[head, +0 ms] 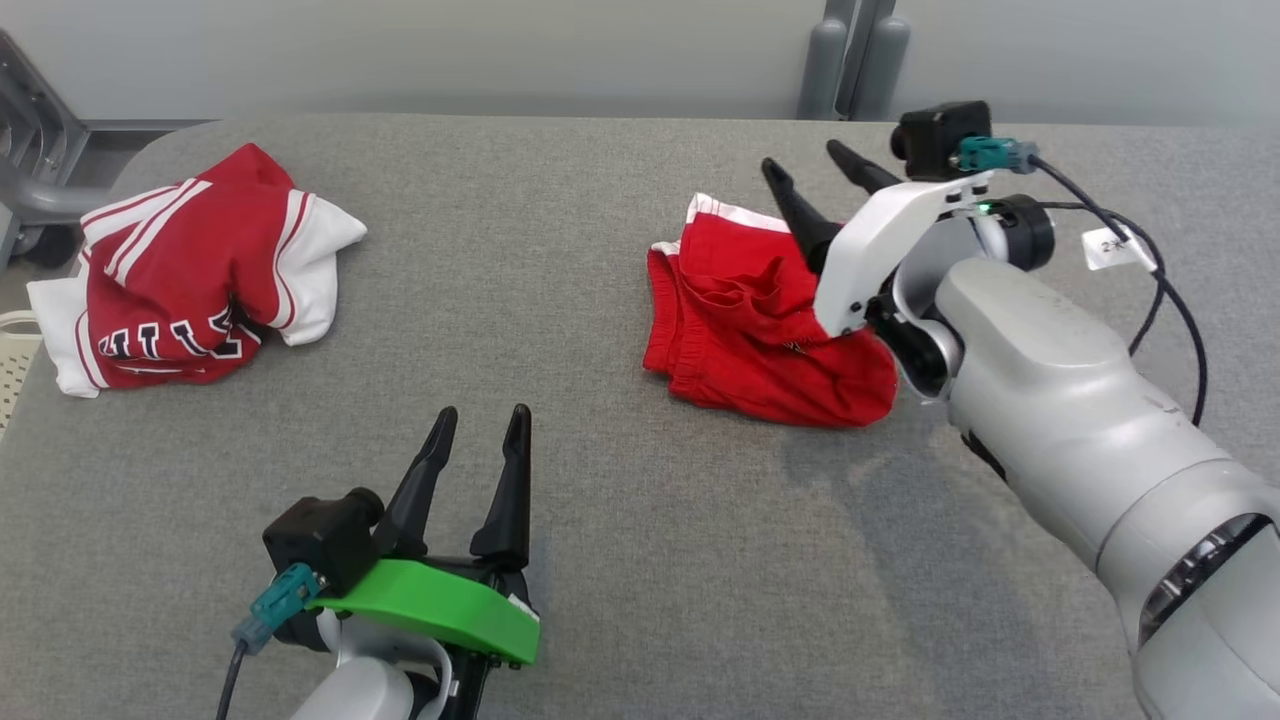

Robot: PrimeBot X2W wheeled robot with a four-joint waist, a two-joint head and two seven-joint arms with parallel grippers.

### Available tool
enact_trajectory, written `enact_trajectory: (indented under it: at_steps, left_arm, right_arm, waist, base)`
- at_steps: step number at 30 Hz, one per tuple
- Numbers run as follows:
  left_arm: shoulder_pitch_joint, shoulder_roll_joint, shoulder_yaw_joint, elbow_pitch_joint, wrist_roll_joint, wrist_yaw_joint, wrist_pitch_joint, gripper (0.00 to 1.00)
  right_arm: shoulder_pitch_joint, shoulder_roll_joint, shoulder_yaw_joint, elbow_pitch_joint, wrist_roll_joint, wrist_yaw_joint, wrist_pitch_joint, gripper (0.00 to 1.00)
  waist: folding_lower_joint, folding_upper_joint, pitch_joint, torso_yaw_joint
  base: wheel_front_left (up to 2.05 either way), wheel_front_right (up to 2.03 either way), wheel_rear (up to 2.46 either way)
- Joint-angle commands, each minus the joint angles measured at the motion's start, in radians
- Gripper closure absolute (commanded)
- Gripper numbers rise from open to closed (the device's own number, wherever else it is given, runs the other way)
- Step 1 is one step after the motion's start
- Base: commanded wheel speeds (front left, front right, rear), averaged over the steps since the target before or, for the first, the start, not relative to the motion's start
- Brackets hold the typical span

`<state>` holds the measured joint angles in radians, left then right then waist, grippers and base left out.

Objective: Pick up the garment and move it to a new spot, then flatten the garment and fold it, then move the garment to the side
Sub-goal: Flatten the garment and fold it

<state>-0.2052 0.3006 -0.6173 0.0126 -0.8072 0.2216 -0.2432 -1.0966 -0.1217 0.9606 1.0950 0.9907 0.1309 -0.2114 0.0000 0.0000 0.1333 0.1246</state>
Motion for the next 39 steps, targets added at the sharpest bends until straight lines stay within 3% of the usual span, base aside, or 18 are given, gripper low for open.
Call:
enact_trajectory:
  at_steps: [1,2,4,5,6,15,25,33,39]
  left_arm:
    - [0.015,0.008,-0.001,-0.006,0.009,0.006,0.002,0.00]
    - [0.016,0.008,-0.003,-0.010,0.010,0.007,0.003,0.00]
    - [0.015,0.008,-0.008,-0.017,0.012,0.007,0.003,0.00]
    - [0.015,0.008,-0.009,-0.019,0.012,0.007,0.004,0.00]
    - [0.014,0.008,-0.011,-0.020,0.012,0.007,0.006,0.00]
    - [0.005,0.000,-0.020,-0.024,0.014,0.007,0.010,0.00]
    - [-0.022,-0.021,-0.037,-0.011,0.020,-0.006,0.008,0.00]
    - [-0.034,-0.032,-0.040,0.008,0.024,-0.013,0.002,0.00]
    - [-0.038,-0.035,-0.034,0.017,0.024,-0.013,-0.003,0.00]
  right_arm:
    - [-0.005,-0.018,-0.012,0.009,0.012,0.000,-0.014,0.14]
    - [-0.002,-0.028,-0.019,0.014,0.015,0.000,-0.017,0.40]
    - [0.010,-0.052,-0.031,0.022,0.019,0.000,-0.024,0.67]
    - [0.017,-0.065,-0.032,0.023,0.020,0.000,-0.028,0.87]
    - [0.025,-0.078,-0.033,0.019,0.020,0.000,-0.032,1.00]
    - [0.097,-0.184,-0.035,-0.010,0.056,0.000,-0.018,1.00]
    - [0.150,-0.311,0.074,-0.033,0.012,-0.001,0.015,1.00]
    - [0.140,-0.306,0.160,-0.009,-0.037,-0.001,0.004,1.00]
    - [0.133,-0.273,0.244,-0.070,-0.044,-0.001,0.007,1.00]
  waist:
    - [0.0000,0.0000,0.000,-0.002]
    - [0.0000,0.0000,0.002,0.000]
    - [0.0000,0.0000,0.007,0.005]
    - [0.0000,0.0000,0.009,0.009]
    - [0.0000,0.0000,0.011,0.013]
    - [0.0000,0.0000,0.036,0.060]
    - [0.0000,0.0000,0.087,0.141]
    - [0.0000,0.0000,0.108,0.177]
    - [0.0000,0.0000,0.111,0.168]
  base:
    - [0.00,0.00,0.00]
    - [0.00,0.00,0.00]
    - [0.00,0.00,0.00]
    - [0.00,0.00,0.00]
    - [0.00,0.00,0.00]
    - [0.00,0.00,0.00]
    - [0.00,0.00,0.00]
    - [0.00,0.00,0.00]
    - [0.00,0.00,0.00]
